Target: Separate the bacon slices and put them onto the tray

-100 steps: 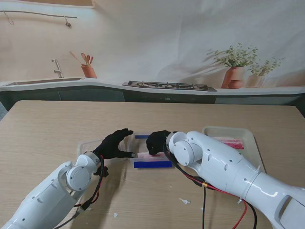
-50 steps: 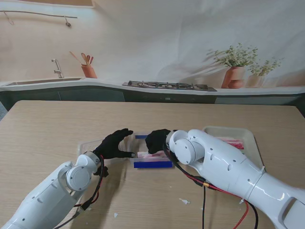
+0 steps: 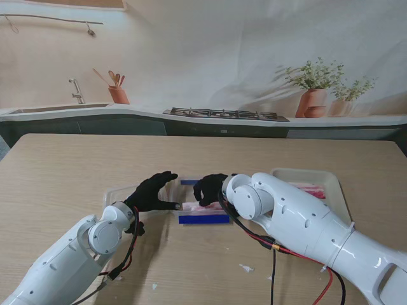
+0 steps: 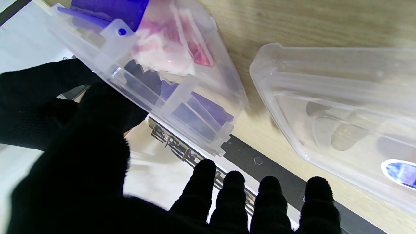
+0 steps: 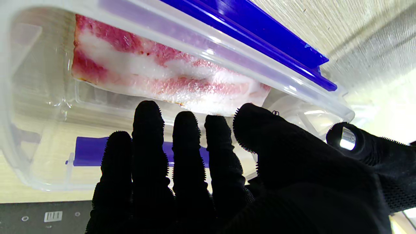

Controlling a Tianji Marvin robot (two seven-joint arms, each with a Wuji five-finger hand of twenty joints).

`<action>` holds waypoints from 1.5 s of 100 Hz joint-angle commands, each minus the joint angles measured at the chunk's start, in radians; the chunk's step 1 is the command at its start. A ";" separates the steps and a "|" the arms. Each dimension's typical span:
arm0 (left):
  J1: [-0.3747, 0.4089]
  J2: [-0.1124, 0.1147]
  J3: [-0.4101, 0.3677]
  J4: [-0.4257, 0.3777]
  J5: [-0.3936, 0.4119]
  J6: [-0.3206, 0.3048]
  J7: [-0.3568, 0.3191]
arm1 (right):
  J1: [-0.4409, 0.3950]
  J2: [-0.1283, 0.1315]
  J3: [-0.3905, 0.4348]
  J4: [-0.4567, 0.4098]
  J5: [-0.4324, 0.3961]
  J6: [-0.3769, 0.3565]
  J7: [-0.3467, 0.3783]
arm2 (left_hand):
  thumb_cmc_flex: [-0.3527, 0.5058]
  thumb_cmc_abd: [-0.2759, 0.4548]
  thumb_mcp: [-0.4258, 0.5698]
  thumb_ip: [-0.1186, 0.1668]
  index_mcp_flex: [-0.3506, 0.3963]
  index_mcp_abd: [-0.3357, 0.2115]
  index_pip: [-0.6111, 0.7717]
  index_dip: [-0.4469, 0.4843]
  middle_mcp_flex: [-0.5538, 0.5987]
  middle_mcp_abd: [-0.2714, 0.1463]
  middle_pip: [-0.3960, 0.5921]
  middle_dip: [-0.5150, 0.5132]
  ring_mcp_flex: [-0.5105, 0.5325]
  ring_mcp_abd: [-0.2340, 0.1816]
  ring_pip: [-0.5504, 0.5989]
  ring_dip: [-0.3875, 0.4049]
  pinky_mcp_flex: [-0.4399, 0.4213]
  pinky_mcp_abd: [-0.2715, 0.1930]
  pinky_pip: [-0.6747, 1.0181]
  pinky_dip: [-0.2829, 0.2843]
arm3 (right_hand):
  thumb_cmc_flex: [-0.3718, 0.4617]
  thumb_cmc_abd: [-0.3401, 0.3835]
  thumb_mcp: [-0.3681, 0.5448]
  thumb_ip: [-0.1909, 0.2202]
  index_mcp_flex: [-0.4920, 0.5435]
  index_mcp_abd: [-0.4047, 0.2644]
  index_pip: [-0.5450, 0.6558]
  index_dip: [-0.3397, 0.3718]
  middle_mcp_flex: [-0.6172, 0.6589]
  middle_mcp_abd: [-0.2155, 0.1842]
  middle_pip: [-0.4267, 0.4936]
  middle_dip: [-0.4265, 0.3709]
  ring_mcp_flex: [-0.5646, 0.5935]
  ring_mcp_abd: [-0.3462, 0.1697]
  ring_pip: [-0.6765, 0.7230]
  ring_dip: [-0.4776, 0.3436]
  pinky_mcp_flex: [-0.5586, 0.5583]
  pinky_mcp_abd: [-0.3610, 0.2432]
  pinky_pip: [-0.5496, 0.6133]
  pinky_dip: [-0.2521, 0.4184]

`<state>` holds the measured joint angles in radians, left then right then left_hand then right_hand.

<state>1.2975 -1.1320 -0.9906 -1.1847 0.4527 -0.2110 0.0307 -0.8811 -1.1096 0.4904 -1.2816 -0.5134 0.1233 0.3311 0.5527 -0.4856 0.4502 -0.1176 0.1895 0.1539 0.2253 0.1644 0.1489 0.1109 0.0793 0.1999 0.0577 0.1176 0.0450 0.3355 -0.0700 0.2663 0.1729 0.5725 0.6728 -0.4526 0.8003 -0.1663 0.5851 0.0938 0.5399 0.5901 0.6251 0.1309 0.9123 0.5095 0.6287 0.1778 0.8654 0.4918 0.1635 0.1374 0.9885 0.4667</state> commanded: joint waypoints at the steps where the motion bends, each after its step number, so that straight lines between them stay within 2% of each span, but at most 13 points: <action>1: 0.002 -0.002 -0.001 -0.009 0.000 0.004 -0.016 | -0.008 -0.004 -0.006 -0.004 -0.003 0.000 0.017 | -0.018 -0.017 0.010 0.031 0.007 0.001 -0.012 0.000 0.003 -0.030 0.010 -0.011 -0.026 -0.026 -0.006 0.017 -0.011 0.008 -0.043 0.003 | -0.013 -0.034 0.040 0.058 -0.002 -0.019 -0.056 0.004 0.014 -0.018 0.048 0.019 0.041 -0.003 0.029 0.018 0.010 0.009 0.039 0.017; 28: 0.003 -0.001 -0.002 -0.011 0.001 0.006 -0.016 | -0.005 -0.002 -0.009 -0.005 0.010 0.002 0.031 | -0.017 -0.019 0.013 0.031 0.008 0.004 -0.012 0.000 0.004 -0.030 0.011 -0.011 -0.027 -0.025 -0.006 0.017 -0.011 0.008 -0.043 0.003 | -0.018 -0.057 0.056 0.051 0.024 -0.014 -0.090 -0.004 0.017 -0.032 0.097 0.080 0.055 -0.012 0.102 0.061 0.030 0.007 0.079 0.040; 56: 0.003 -0.001 -0.002 -0.011 0.001 0.006 -0.015 | -0.022 -0.001 0.013 -0.023 0.003 0.020 0.021 | -0.018 -0.020 0.015 0.031 0.007 0.006 -0.012 0.000 0.004 -0.030 0.012 -0.012 -0.027 -0.024 -0.006 0.017 -0.011 0.008 -0.043 0.003 | -0.012 -0.062 0.045 0.015 0.021 0.023 -0.117 -0.028 0.026 -0.041 0.192 0.226 0.067 -0.022 0.262 0.168 0.037 0.007 0.126 0.088; 69: 0.004 -0.001 -0.002 -0.012 0.002 0.006 -0.015 | -0.026 0.000 0.019 -0.027 -0.007 0.017 0.016 | -0.018 -0.019 0.016 0.031 0.006 0.005 -0.013 -0.001 0.004 -0.030 0.012 -0.012 -0.026 -0.026 -0.005 0.018 -0.012 0.010 -0.043 0.004 | -0.017 -0.063 0.043 0.006 0.064 0.016 -0.072 -0.011 0.058 -0.052 0.230 0.291 0.079 -0.031 0.302 0.195 0.038 0.013 0.129 0.099; 73: 0.004 -0.001 -0.003 -0.012 0.002 0.006 -0.016 | -0.029 0.000 0.022 -0.028 -0.010 0.016 0.014 | -0.018 -0.021 0.016 0.030 0.007 0.006 -0.013 -0.001 0.004 -0.029 0.012 -0.012 -0.027 -0.024 -0.006 0.017 -0.013 0.010 -0.043 0.004 | -0.016 -0.066 0.043 0.000 0.090 -0.007 -0.040 0.003 0.073 -0.063 0.246 0.320 0.086 -0.037 0.313 0.202 0.041 0.015 0.130 0.103; 81: 0.005 -0.001 -0.003 -0.012 0.002 0.007 -0.015 | -0.034 0.000 0.028 -0.027 -0.024 0.010 0.001 | -0.019 -0.020 0.016 0.030 0.007 0.008 -0.013 -0.001 0.004 -0.029 0.012 -0.012 -0.027 -0.025 -0.005 0.018 -0.013 0.010 -0.043 0.004 | -0.006 -0.073 0.030 -0.029 0.097 -0.040 0.047 -0.022 0.089 -0.070 0.239 0.352 0.091 -0.039 0.316 0.206 0.045 0.018 0.129 0.109; 89: 0.005 -0.001 -0.003 -0.013 0.002 0.006 -0.015 | -0.040 -0.004 0.031 -0.021 -0.039 0.003 -0.022 | -0.019 -0.020 0.017 0.030 0.007 0.007 -0.013 -0.001 0.004 -0.029 0.012 -0.012 -0.027 -0.024 -0.005 0.018 -0.013 0.011 -0.043 0.004 | -0.042 -0.045 0.039 0.044 0.061 -0.039 -0.055 -0.039 0.006 -0.061 0.126 0.292 0.019 -0.021 0.213 0.158 0.007 0.011 0.103 0.105; 94: 0.004 -0.001 -0.003 -0.013 0.003 0.006 -0.015 | -0.041 -0.005 0.031 -0.017 -0.051 -0.001 -0.034 | -0.019 -0.020 0.017 0.030 0.007 0.007 -0.013 -0.001 0.004 -0.029 0.012 -0.012 -0.027 -0.024 -0.005 0.018 -0.013 0.010 -0.043 0.005 | -0.049 -0.026 0.020 0.051 0.025 -0.042 -0.115 -0.049 -0.057 -0.049 0.004 0.187 -0.046 -0.009 0.067 0.078 -0.028 0.007 0.063 0.090; 100: 0.005 -0.001 -0.003 -0.013 0.002 0.006 -0.016 | -0.043 -0.008 0.032 -0.011 -0.062 -0.007 -0.051 | -0.019 -0.020 0.017 0.030 0.007 0.007 -0.013 -0.001 0.004 -0.030 0.012 -0.012 -0.026 -0.026 -0.005 0.018 -0.013 0.010 -0.042 0.005 | -0.045 -0.016 0.007 0.056 0.007 -0.025 -0.144 -0.052 -0.098 -0.026 -0.080 0.021 -0.079 -0.009 -0.030 0.003 -0.037 -0.005 0.043 0.080; 109: 0.004 -0.001 -0.003 -0.012 0.001 0.006 -0.017 | -0.040 -0.015 0.024 0.005 -0.055 -0.006 -0.064 | -0.018 -0.020 0.017 0.030 0.008 0.007 -0.013 -0.001 0.004 -0.030 0.012 -0.013 -0.027 -0.024 -0.006 0.018 -0.013 0.010 -0.042 0.005 | -0.037 0.010 -0.006 0.059 -0.007 -0.002 -0.155 -0.059 -0.121 -0.007 -0.130 -0.082 -0.107 -0.007 -0.127 -0.045 -0.036 -0.017 0.016 0.060; 119: 0.004 -0.001 -0.002 -0.012 0.001 0.006 -0.018 | -0.027 -0.024 0.004 0.029 -0.025 0.002 -0.061 | -0.020 -0.020 0.017 0.030 0.007 0.006 -0.014 -0.001 0.004 -0.031 0.012 -0.013 -0.026 -0.025 -0.006 0.017 -0.013 0.010 -0.042 0.005 | -0.023 0.043 -0.025 0.065 -0.019 0.019 -0.165 -0.068 -0.148 0.007 -0.169 -0.130 -0.134 -0.010 -0.226 -0.093 -0.044 -0.037 -0.037 0.001; 134: 0.006 -0.001 -0.005 -0.014 0.002 0.006 -0.016 | -0.022 -0.036 -0.011 0.057 0.024 0.024 -0.056 | -0.019 -0.020 0.017 0.030 0.008 0.007 -0.014 -0.001 0.004 -0.030 0.012 -0.013 -0.026 -0.025 -0.006 0.017 -0.013 0.010 -0.043 0.005 | -0.019 0.067 -0.042 0.069 -0.026 0.032 -0.171 -0.077 -0.153 0.026 -0.207 -0.151 -0.145 -0.003 -0.312 -0.134 -0.047 -0.054 -0.074 -0.059; 150: 0.005 0.000 -0.003 -0.013 0.002 0.006 -0.018 | -0.025 -0.039 -0.011 0.066 0.056 0.037 -0.044 | -0.020 -0.020 0.017 0.030 0.008 0.008 -0.014 -0.001 0.003 -0.031 0.012 -0.012 -0.026 -0.026 -0.006 0.017 -0.013 0.010 -0.043 0.005 | -0.026 0.076 -0.054 0.070 -0.024 0.038 -0.169 -0.077 -0.126 0.037 -0.207 -0.152 -0.113 0.010 -0.311 -0.136 -0.034 -0.040 -0.071 -0.071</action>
<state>1.3003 -1.1313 -0.9938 -1.1897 0.4543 -0.2080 0.0283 -0.8977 -1.1410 0.4803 -1.2164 -0.4667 0.1481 0.2668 0.5527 -0.4855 0.4503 -0.1177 0.1896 0.1548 0.2253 0.1644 0.1490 0.1109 0.0806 0.1999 0.0577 0.1176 0.0450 0.3355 -0.0700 0.2663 0.1727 0.5725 0.6420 -0.4151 0.7577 -0.1662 0.5747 0.1146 0.3706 0.5183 0.4922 0.1421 0.7134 0.3619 0.5048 0.1564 0.5487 0.3639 0.1285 0.1025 0.9272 0.4129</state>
